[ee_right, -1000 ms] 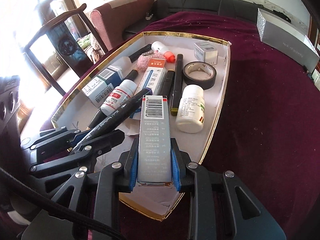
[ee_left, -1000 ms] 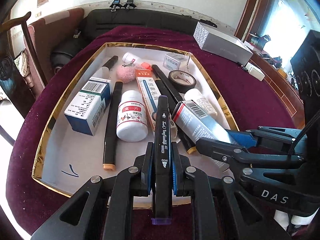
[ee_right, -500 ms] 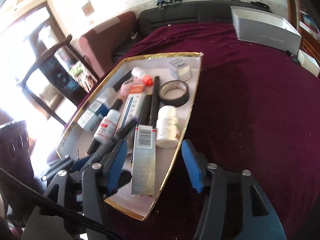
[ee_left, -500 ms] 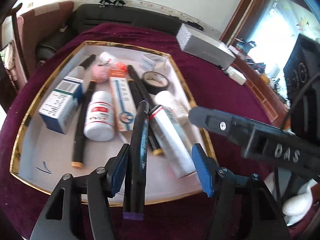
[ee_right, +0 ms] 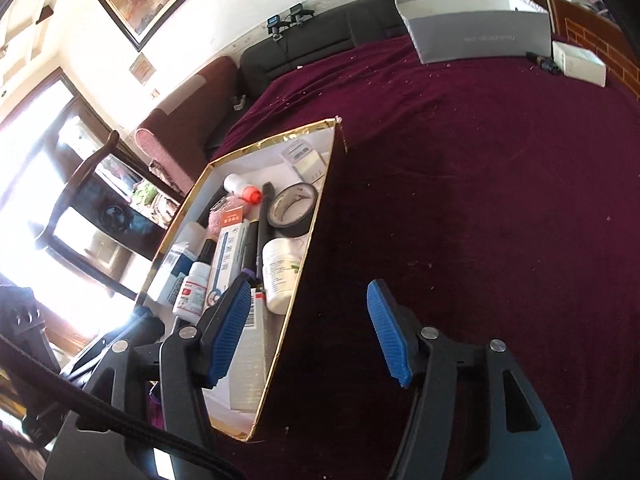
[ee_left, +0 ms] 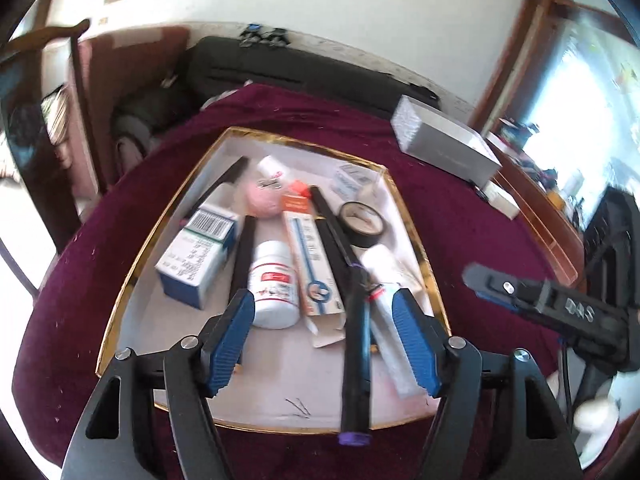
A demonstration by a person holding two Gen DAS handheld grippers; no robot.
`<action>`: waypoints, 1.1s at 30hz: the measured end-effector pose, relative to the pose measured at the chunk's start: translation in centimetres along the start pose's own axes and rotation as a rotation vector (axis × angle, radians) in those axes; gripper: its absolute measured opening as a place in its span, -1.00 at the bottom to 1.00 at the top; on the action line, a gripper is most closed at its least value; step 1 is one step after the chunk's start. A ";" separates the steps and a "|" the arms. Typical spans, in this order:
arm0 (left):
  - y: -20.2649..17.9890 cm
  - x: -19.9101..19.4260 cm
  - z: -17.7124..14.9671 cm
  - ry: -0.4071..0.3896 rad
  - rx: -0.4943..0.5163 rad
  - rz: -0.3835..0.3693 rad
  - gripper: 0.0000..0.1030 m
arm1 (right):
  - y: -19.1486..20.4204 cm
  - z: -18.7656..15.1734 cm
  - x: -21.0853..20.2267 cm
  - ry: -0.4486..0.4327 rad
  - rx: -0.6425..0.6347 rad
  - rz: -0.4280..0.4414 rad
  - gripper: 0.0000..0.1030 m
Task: Organize objects
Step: 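Lower the marker and box into the tray and open both grippers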
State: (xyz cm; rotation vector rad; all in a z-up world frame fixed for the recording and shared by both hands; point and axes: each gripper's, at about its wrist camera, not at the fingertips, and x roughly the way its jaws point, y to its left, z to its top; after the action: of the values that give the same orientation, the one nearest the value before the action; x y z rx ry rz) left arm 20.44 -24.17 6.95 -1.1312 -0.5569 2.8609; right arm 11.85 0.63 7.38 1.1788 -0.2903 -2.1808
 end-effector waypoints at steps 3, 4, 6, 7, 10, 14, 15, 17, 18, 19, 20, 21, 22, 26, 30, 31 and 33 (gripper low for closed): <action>1.5 1.4 -0.3 0.073 -0.132 -0.095 0.27 | 0.3 -0.1 -0.1 -0.003 -0.009 0.007 0.17; 1.4 1.7 -0.5 0.086 -0.143 -0.114 0.27 | 0.2 -0.1 -0.2 -0.003 -0.006 0.009 0.17; 0.5 2.0 -0.6 0.096 -0.136 -0.138 0.27 | -0.1 -0.2 -0.3 -0.008 0.002 0.006 0.17; 0.2 2.3 -0.7 0.114 -0.145 -0.164 0.27 | -0.3 -0.2 -0.3 -0.010 0.008 0.004 0.17; -1.7 4.3 -0.6 0.190 -0.099 -0.112 0.27 | -0.9 -0.1 -0.5 -0.017 0.032 0.004 0.17; -3.5 5.6 -0.6 0.206 0.002 -0.049 -0.60 | -1.3 -0.1 -1.4 -0.049 0.037 -0.005 0.17; -3.5 5.6 -0.5 0.200 0.004 -0.048 -0.62 | -1.4 -0.1 -1.6 -0.055 0.038 -0.006 0.17; -3.3 5.4 0.0 0.179 0.005 -0.035 -0.73 | -1.7 0.0 -1.8 -0.064 0.043 -0.003 0.17; -3.1 5.4 0.2 0.173 -0.003 -0.030 -0.74 | -1.8 0.0 -1.8 -0.064 0.044 -0.001 0.17; -2.9 5.6 0.6 0.167 -0.018 -0.025 -0.74 | -1.8 0.0 -1.6 -0.060 0.047 0.002 0.17; -2.8 5.7 0.9 0.161 -0.025 -0.017 -0.74 | -1.9 0.0 -1.6 -0.056 0.048 0.007 0.17; -2.6 5.9 1.3 0.148 -0.035 -0.001 -0.74 | -1.9 -0.1 -1.4 -0.051 0.048 0.012 0.17; -2.5 6.4 1.6 0.141 -0.041 0.014 -0.74 | -1.8 -0.2 -1.3 -0.046 0.045 0.014 0.17; -2.6 6.1 2.1 0.098 -0.034 0.022 -0.56 | -1.7 -0.1 -1.6 -0.055 0.036 0.008 0.17; -2.8 4.2 1.9 -0.001 0.002 0.059 0.15 | -1.7 0.2 -2.1 -0.087 0.025 -0.031 0.22; -2.8 3.6 1.9 -0.035 0.014 0.074 0.15 | -1.4 0.2 -2.2 -0.098 0.013 -0.044 0.22; -3.4 1.6 2.2 -0.140 0.059 0.147 0.25 | -1.0 0.1 -2.5 -0.115 -0.015 -0.064 0.22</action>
State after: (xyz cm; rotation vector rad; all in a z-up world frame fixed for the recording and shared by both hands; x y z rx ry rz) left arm 17.42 -21.48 8.46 -1.0091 -0.4060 3.0779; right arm 12.32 2.98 8.62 1.0704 -0.2880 -2.3068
